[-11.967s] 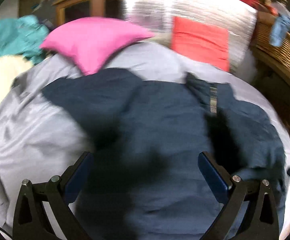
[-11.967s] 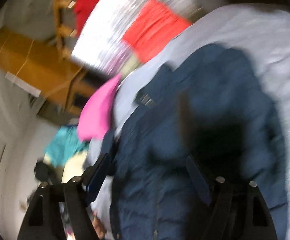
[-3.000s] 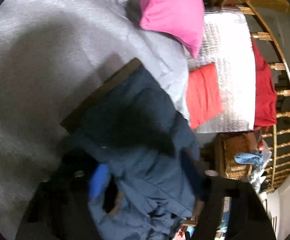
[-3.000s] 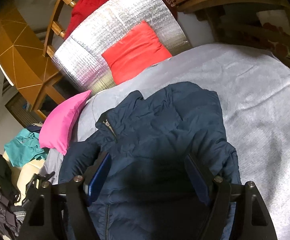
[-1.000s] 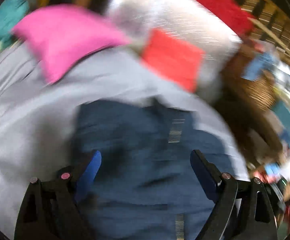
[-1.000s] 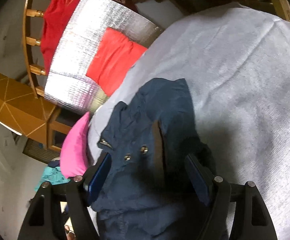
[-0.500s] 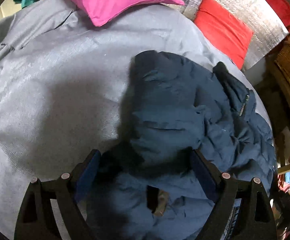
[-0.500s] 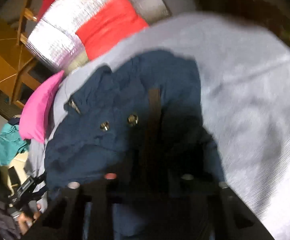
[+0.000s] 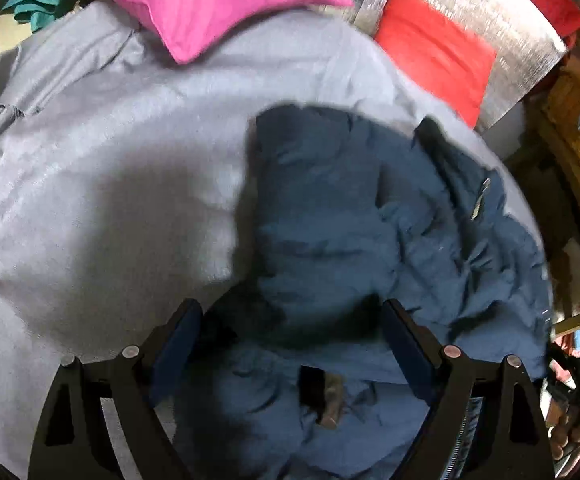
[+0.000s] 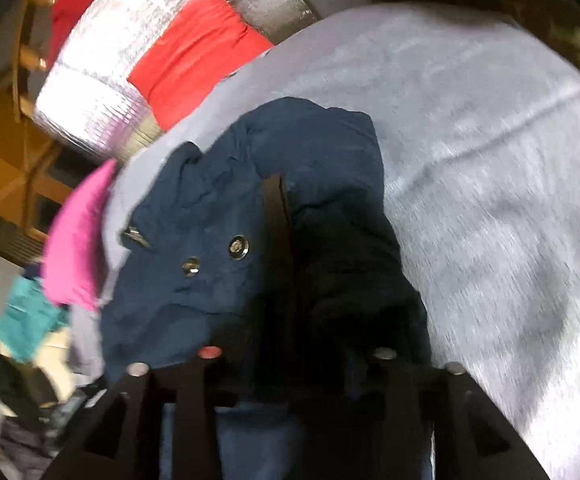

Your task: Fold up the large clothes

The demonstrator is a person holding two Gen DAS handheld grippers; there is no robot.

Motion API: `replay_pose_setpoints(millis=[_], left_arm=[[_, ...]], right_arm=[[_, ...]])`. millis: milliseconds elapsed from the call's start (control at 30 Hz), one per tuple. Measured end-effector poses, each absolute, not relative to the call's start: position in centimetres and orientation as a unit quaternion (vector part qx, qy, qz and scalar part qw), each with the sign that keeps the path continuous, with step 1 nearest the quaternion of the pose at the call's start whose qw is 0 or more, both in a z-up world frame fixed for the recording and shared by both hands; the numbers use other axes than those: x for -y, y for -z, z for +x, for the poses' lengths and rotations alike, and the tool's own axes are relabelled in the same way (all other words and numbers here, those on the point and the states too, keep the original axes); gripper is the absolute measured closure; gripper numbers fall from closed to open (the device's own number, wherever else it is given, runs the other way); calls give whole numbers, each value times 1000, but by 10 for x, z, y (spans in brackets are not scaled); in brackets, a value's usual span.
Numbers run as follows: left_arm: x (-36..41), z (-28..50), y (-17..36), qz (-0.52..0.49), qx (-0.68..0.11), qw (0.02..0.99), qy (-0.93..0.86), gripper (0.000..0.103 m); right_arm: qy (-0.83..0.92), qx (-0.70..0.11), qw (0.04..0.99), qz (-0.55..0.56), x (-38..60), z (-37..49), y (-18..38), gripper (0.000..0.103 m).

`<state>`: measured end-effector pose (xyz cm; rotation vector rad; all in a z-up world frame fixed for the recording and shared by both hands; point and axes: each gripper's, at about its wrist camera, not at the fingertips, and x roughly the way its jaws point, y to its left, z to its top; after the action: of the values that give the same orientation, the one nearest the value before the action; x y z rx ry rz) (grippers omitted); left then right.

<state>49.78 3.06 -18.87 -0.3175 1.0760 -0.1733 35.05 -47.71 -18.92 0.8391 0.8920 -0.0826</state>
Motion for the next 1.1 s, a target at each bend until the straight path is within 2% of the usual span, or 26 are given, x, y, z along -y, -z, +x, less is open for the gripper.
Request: replay_pose_setpoints(millis=[100, 200, 500, 533, 600, 633, 767, 867, 1000, 1067, 1100], left_arm=[[-45, 489, 169, -175, -480, 854, 97, 13], [-62, 483, 164, -185, -464, 862, 83, 13], [-56, 493, 210, -168, -523, 832, 77, 13], [-54, 492, 208, -162, -520, 834, 82, 13], [-49, 486, 203, -157, -515, 837, 100, 14], [-46, 484, 200, -153, -513, 838, 106, 17], [-34, 483, 195, -133, -506, 846, 104, 17], [-24, 488, 208, -114, -521, 840, 102, 17], [-23, 486, 203, -103, -528, 838, 91, 17], [-23, 480, 194, -102, -521, 843, 91, 17], [-23, 476, 188, -99, -514, 847, 94, 17]], right_arm=[[24, -385, 821, 421, 494, 329, 176, 39], [59, -347, 842, 409, 511, 313, 163, 26], [45, -429, 829, 356, 484, 355, 203, 27], [33, -440, 828, 347, 475, 359, 206, 29], [33, -433, 847, 307, 457, 361, 199, 54], [38, -425, 858, 288, 451, 361, 193, 62], [58, -382, 892, 232, 437, 354, 170, 64], [64, -410, 879, 233, 440, 362, 186, 64], [63, -426, 862, 268, 448, 367, 190, 53], [60, -418, 862, 282, 453, 360, 181, 52], [58, -411, 864, 284, 455, 356, 176, 46]])
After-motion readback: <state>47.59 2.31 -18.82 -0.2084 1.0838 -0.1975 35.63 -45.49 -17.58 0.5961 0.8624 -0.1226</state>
